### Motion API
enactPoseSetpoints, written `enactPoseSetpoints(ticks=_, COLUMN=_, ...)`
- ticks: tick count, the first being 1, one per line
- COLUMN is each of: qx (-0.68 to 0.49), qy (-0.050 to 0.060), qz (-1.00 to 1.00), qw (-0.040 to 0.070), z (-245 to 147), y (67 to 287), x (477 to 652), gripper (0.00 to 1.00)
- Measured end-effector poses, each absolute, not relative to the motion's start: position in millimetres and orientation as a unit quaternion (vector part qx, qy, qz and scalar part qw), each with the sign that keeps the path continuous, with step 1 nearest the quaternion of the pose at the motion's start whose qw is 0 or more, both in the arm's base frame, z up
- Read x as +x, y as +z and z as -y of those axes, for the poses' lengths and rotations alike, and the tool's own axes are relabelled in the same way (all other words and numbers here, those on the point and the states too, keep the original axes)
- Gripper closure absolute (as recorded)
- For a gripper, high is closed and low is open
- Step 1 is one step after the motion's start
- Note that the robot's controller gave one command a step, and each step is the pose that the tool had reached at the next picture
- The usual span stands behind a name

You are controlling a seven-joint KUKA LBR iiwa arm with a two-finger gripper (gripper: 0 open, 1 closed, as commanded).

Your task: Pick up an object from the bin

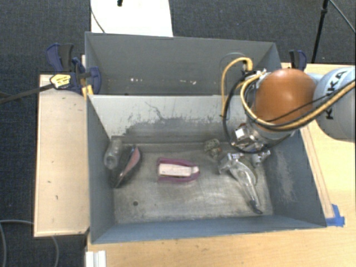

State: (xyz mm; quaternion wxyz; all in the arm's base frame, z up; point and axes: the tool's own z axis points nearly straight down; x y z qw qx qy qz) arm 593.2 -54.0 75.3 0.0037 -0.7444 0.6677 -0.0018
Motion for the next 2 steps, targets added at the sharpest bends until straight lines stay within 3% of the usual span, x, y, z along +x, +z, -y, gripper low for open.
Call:
enactPoseSetpoints(ticks=1, qx=-0.742, qy=-0.001, qz=-0.670, qw=0.004, z=52.5, y=76.6, x=593.8, gripper=1.00)
enactPoseSetpoints(ticks=2, qx=-0.800, qy=-0.003, qz=-0.600, qw=0.002, z=91.9, y=297.2, x=569.5, gripper=1.00)
